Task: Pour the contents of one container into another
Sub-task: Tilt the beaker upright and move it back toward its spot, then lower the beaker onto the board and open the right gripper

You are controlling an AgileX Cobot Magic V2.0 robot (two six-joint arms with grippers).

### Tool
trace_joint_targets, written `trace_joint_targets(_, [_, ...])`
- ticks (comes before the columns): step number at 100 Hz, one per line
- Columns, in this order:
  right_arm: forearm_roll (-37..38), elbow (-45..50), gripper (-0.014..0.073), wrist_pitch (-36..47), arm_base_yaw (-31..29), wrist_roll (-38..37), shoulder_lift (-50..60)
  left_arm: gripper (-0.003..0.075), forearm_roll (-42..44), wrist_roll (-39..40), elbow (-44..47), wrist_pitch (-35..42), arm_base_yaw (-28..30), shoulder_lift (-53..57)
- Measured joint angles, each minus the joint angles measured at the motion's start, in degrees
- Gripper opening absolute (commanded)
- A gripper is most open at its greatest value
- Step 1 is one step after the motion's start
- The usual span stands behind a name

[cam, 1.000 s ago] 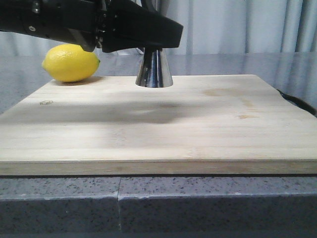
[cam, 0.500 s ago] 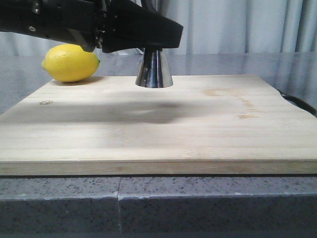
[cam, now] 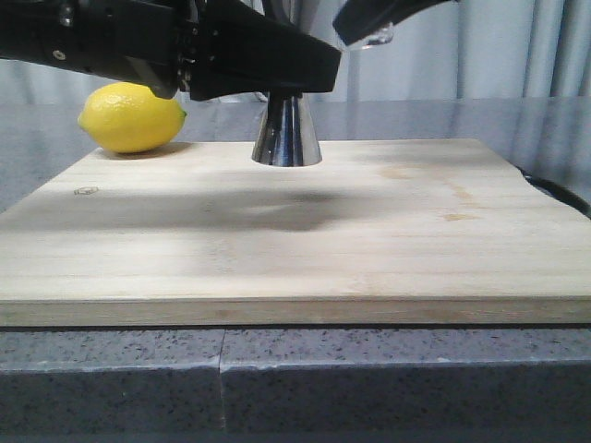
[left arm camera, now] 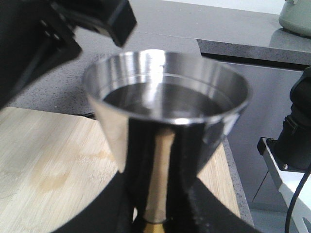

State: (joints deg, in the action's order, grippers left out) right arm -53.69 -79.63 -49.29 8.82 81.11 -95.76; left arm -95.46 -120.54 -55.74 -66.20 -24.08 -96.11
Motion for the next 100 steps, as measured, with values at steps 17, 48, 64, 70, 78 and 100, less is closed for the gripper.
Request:
trace_joint_targets(17, [-8.0,5.9,0.0081,-5.4,-4.6,8.8,0.0,-0.0019,0.1,0.0,0.0,0.0,0.0,0.0])
trace_joint_targets(48, [-11.3,12.8,0.0081,-9.3,-7.9,15.9,0.0,-0.0019,0.3,0.0,0.0,0.0,0.0,0.0])
trace_joint_targets(64, [-11.4,14.4,0.0081,-8.5,-7.9,18.3,0.0,-0.0019,0.3,0.0,0.0,0.0,0.0,0.0])
trace_joint_targets(70, [-11.5,14.7,0.0081,-7.5,-7.9,19.2,0.0,-0.0019,0.3,0.0,0.0,0.0,0.0,0.0])
trace_joint_targets(78, [-12.4,14.8,0.0081,-6.3,-7.9,20.8,0.0,-0.0019,0.3,0.0,0.0,0.0,0.0,0.0])
trace_joint_targets(100, [-16.3,15.2,0.0081,-0.6,-7.9,24.6,0.0,-0.0019,0.3,0.0,0.0,0.0,0.0,0.0])
